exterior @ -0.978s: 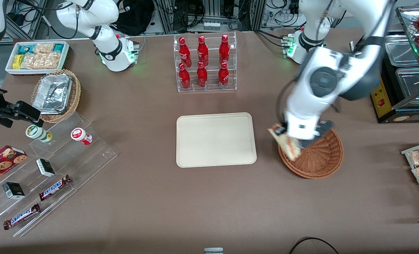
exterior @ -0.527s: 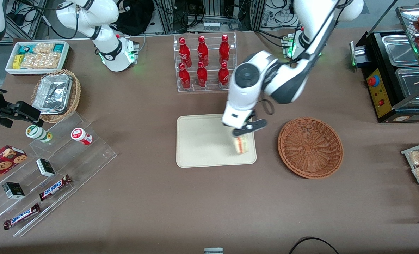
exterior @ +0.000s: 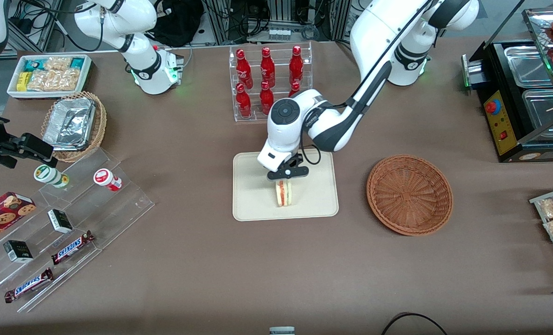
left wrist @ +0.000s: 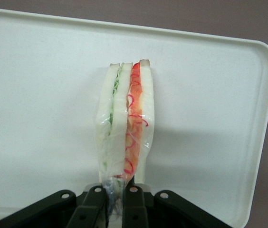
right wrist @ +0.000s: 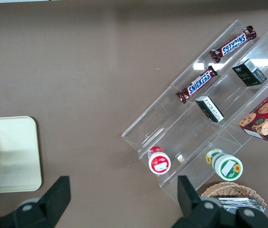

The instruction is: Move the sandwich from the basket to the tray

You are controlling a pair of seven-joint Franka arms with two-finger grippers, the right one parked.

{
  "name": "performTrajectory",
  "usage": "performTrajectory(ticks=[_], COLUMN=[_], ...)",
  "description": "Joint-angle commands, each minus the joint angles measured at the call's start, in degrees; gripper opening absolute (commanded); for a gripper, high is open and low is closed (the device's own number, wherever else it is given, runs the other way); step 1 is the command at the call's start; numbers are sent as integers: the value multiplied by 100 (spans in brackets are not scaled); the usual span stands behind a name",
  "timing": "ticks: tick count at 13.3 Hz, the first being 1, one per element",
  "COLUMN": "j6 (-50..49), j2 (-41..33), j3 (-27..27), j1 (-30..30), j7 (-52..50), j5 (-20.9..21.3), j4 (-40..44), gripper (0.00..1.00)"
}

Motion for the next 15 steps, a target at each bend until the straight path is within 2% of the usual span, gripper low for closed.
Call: performTrajectory(ticks=[1,2,3,5,8,13,15], j6=[16,16,-10,-298,-1421,-3057,-3349], j2=[110,154,137,-82,-950,-2269,-2622], j3=[64,72,72,72,107,99,90], j1=[-154,-154,-154,-137,47,1004,1435], j7=[-61,-69,-52,-113,-174,-202,166], j5=[166,166,174,166,52,51,-79], j4=[109,118,109,109,109,100,83], gripper=[18,49,99,100,100,100,100])
